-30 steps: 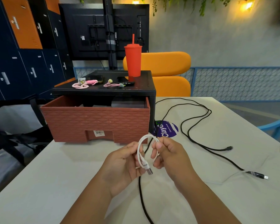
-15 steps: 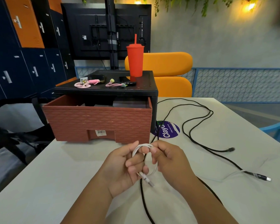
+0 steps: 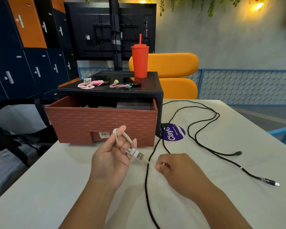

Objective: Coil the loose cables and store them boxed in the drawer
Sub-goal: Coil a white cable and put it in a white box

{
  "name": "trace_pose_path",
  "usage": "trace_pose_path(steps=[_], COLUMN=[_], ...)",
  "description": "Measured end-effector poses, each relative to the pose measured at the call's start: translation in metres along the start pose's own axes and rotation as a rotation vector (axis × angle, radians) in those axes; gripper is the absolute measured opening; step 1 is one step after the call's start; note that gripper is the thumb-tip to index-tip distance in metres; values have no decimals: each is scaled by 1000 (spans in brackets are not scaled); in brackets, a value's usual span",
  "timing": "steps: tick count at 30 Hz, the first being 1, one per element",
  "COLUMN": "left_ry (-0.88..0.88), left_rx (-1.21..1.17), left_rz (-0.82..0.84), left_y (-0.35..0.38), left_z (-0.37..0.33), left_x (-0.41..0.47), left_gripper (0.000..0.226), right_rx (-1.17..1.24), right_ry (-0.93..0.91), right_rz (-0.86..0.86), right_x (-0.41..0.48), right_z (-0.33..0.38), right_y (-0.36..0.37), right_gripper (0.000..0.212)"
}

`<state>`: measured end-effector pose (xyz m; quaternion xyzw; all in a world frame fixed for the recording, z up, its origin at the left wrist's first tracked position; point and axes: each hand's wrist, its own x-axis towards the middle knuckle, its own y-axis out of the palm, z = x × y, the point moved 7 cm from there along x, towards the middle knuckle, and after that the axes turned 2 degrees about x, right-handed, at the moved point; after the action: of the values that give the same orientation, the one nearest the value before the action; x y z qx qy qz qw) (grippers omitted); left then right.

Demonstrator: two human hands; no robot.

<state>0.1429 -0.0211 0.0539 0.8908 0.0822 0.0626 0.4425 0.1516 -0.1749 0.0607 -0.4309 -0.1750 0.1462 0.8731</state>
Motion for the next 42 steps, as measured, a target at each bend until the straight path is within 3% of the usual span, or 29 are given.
trace_pose_path(steps=[3, 5, 9, 11, 14, 18, 22, 26, 28, 30, 36, 42], left_ry=[157, 268, 325, 293, 98, -127, -220, -286, -334, -334, -294, -361], left_rx=[322, 647, 1118, 1184, 1064, 708, 478, 355, 336, 337, 363, 261], left_rz=[-27, -13, 89, 142, 216, 338, 308, 270, 304, 310, 178, 225], left_y=[1, 6, 14, 14, 15, 28, 31, 29, 27, 26, 20, 23], left_z=[2, 1, 10, 18, 31, 39, 39, 40, 44, 45, 41, 40], left_x=[-4, -8, -12, -11, -12, -24, -27, -28, -27, -25, -20, -22], left_gripper=[31, 34, 35, 30, 27, 45, 23, 31, 39, 38, 36, 25], right_rx=[-55, -68, -145, -145, -43, 132, 213, 169, 127, 75, 9, 188], right_ry=[-107, -134, -259, -335, -356, -280, -259, -270, -238, -210, -150, -136], right_rz=[142, 145, -29, -154, -389, -483, -399, -286, -267, -237, -227, -216], right_x=[-7, -10, -9, -8, -9, -9, -5, -4, -3, -2, -1, -2], right_z=[18, 24, 27, 28, 23, 13, 11, 15, 13, 14, 15, 10], right_y=[23, 23, 1, -10, -29, -36, -28, -14, -9, -8, -9, -7], right_gripper=[18, 20, 17, 15, 19, 26, 29, 34, 25, 32, 36, 35])
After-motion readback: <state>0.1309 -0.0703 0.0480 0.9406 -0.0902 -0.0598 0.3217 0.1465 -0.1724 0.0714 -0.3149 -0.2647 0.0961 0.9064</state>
